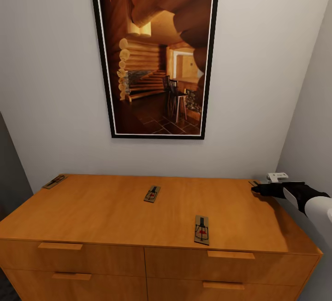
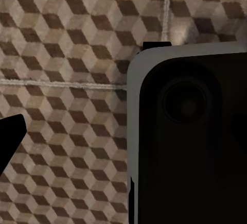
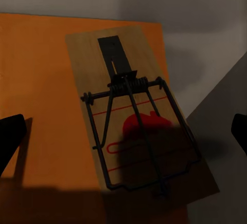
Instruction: Take the four mousetraps from the cabinet in the bathroom and place them on the bathroom floor. Make sure all four end up on the same floor surface, and ensure that at least two of them are either under or directly next to the same bathroom sink.
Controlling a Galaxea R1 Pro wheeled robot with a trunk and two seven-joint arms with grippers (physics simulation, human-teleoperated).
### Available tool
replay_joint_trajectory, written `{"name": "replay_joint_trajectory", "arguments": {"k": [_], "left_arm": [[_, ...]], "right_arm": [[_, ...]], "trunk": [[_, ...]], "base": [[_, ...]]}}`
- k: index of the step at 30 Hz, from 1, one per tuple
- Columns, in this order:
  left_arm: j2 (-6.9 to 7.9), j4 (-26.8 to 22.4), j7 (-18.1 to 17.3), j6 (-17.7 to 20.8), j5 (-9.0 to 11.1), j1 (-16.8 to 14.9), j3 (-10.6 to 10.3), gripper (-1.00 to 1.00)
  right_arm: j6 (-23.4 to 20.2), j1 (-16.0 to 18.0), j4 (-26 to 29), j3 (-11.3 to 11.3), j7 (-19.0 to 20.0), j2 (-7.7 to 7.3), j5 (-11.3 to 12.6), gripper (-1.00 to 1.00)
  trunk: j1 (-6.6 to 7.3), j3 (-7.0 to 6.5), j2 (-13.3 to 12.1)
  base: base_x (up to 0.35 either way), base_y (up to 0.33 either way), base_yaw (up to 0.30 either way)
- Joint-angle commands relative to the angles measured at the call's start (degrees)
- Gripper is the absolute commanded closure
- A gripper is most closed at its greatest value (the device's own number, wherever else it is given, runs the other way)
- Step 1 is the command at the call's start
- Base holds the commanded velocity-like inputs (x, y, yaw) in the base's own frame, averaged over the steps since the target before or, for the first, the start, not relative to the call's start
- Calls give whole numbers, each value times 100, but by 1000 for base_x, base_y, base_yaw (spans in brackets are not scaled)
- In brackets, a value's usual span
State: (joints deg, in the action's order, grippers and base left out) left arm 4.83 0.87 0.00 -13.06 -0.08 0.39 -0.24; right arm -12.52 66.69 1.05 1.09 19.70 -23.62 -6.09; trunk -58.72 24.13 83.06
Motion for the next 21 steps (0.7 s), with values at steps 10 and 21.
{"name": "replay_joint_trajectory", "arguments": {"k": [10,21], "left_arm": [[0,9,0,-30,-3,-4,-4,-100],[0,9,0,-30,-1,-4,-3,-100]], "right_arm": [[-23,-7,0,111,41,-2,-76,-100],[-23,-7,0,115,42,-2,-76,100]], "trunk": [[-1,6,2],[-1,6,2]], "base": [[0,0,0],[0,0,0]]}}
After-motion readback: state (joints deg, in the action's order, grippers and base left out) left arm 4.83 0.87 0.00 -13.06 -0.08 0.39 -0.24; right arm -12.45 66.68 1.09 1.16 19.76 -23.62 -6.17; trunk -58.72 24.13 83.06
